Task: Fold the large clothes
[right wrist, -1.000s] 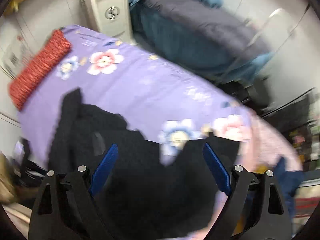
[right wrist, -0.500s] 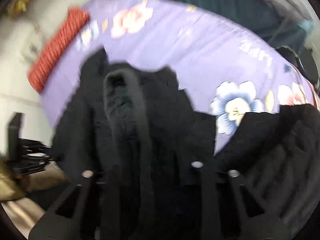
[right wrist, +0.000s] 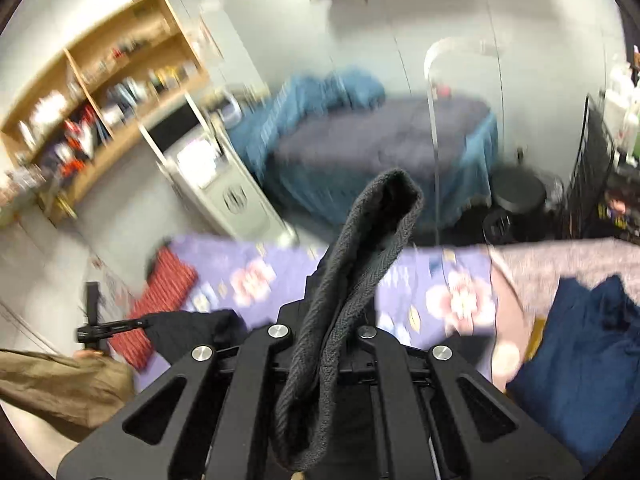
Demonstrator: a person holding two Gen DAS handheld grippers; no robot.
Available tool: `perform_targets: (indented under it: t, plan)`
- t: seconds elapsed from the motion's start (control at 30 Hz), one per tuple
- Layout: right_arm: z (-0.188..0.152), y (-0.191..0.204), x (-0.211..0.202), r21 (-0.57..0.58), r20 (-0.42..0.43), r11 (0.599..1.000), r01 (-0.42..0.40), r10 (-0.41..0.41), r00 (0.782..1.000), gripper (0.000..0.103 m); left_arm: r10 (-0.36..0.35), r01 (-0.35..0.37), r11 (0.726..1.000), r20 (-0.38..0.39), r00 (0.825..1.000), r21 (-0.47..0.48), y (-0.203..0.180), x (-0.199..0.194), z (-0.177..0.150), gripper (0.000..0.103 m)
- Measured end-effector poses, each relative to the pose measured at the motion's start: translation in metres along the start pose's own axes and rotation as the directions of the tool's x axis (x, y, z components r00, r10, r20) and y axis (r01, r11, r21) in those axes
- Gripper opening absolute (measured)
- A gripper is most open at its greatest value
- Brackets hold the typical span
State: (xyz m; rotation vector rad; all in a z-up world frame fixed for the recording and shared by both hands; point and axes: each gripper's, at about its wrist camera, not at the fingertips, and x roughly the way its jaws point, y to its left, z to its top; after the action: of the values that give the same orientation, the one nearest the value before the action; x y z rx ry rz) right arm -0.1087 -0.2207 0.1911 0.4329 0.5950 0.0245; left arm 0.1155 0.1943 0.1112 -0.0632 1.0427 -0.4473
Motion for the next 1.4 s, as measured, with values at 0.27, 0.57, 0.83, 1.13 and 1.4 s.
perform_targets:
  t: [0.27,0.57,0.83,1.13,1.4]
  plan:
    - [0.054,-0.015,-0.103,0.021,0.309,0.998,0.056,-0.060,0.949,0.005,0.156,-0.132,0.987,0.318,0.935,-0.095,0.039,-0.085,0.096,0.010]
    - [0.016,-0.128,0.049,0.166,-0.036,0.908,0.384,-0.383,0.923,0.084,0.255,-0.257,0.903,-0.053,0.966,-0.344,0.136,0.066,0.072,0.070]
    - [-0.134,-0.134,0.172,0.305,-0.435,0.917,0.258,-0.107,0.894,0.086,0.139,-0.218,0.903,-0.228,0.964,-0.370,0.130,0.109,-0.032,0.083]
    - [-0.235,-0.087,0.264,-0.025,-0.629,0.982,0.186,-0.160,0.761,0.086,0.112,-0.173,0.976,-0.379,0.919,-0.132,0.065,0.165,-0.130,0.097]
    - [-0.310,-0.145,0.298,0.186,-0.730,0.952,0.242,-0.031,0.683,0.086,-0.052,-0.076,0.970,-0.504,0.862,-0.230,0.045,0.214,-0.216,0.096]
